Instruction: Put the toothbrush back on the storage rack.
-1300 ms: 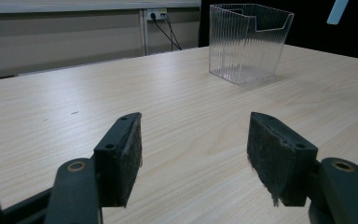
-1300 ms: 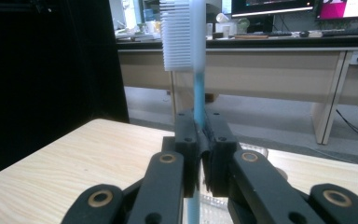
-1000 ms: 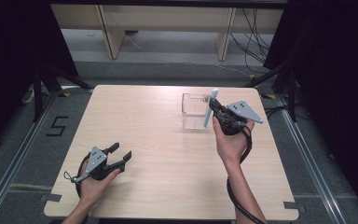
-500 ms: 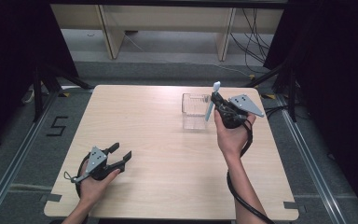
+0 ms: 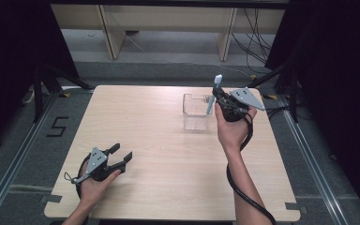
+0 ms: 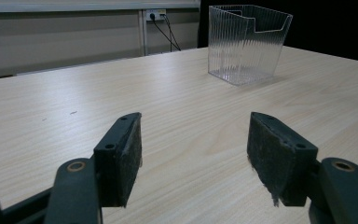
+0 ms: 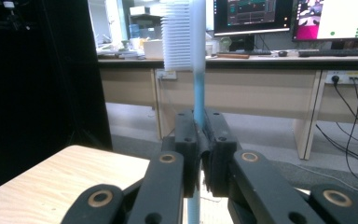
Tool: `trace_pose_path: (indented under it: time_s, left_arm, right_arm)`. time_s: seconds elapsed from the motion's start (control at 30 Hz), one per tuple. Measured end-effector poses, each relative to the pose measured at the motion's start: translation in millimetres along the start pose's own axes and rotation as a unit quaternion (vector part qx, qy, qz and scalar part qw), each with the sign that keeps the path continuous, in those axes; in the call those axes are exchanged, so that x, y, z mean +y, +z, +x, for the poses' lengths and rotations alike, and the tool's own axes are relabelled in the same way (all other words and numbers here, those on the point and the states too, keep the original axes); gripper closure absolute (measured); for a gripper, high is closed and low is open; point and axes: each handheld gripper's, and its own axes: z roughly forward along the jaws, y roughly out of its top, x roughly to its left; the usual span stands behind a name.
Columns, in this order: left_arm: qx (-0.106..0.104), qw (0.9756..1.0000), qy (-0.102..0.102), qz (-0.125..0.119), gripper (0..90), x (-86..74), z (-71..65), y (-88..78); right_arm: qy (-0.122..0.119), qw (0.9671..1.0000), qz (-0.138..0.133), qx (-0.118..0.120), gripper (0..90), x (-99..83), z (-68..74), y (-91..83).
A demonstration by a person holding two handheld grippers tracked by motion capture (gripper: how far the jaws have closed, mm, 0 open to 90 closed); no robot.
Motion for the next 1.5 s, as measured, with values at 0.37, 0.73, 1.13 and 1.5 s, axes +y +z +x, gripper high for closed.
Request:
trace_pose_path:
  time_s: [0.37, 0.73, 1.13, 1.5]
  left_arm:
    - [0.000, 1.0000, -0.001, 0.000, 35.0, 0.0, -0.1, 0.1]
    - [-0.001, 1.0000, -0.004, -0.002, 34.8, -0.1, 0.3, -0.2]
    - [-0.001, 1.0000, -0.005, -0.002, 34.5, -0.1, 0.3, -0.2]
    - [-0.002, 1.0000, -0.006, -0.001, 34.6, -0.1, 0.0, -0.2]
  right_arm:
    - [0.003, 0.9999, -0.006, -0.009, 85.8, 4.4, -7.2, 5.9]
    - [0.008, 0.9998, -0.003, -0.019, 85.8, -0.4, -11.6, 16.0]
    - [0.012, 0.9995, 0.005, -0.029, 85.7, -9.0, -16.5, 23.6]
    - [0.015, 0.9992, 0.012, -0.035, 85.7, -16.8, -20.2, 29.2]
